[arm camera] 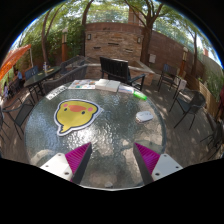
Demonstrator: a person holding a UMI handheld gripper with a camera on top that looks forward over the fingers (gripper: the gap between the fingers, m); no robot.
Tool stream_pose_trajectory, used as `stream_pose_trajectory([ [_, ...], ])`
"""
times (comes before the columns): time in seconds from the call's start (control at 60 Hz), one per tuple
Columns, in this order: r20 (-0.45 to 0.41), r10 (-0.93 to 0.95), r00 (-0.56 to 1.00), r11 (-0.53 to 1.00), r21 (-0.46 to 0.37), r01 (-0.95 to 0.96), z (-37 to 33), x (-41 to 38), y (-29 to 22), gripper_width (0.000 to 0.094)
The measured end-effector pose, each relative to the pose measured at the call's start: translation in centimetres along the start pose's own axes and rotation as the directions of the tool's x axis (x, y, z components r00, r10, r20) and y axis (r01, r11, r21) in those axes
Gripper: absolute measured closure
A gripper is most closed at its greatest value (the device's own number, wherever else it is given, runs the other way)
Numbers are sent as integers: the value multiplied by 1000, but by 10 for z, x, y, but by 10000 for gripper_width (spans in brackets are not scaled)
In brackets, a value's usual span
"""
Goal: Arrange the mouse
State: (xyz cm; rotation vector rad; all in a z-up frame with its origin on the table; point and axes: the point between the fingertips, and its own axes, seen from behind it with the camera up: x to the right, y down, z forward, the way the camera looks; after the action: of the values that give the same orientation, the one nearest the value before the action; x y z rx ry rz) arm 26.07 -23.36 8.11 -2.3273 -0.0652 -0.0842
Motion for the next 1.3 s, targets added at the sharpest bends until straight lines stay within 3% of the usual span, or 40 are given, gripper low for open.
stream_pose_trajectory([
  [0.183,-34,39,999,998,49,-37,94,75,-19,79],
  [0.35,-28,68,997,997,40,-67,164,105,-34,76],
  [0.733,-33,158,987,987,46,-156,234,135,-75,100],
  [0.783,-47,162,986,986,44,-160,242,137,-79,130],
  [0.9,-64,155,986,987,51,-152,250,141,-86,304],
  [0.95,-67,148,987,988,53,-145,253,142,-88,451],
  [1.183,-111,112,987,993,43,-108,243,144,-88,569],
  [1.3,-175,139,975,986,116,-120,202,154,-121,576],
])
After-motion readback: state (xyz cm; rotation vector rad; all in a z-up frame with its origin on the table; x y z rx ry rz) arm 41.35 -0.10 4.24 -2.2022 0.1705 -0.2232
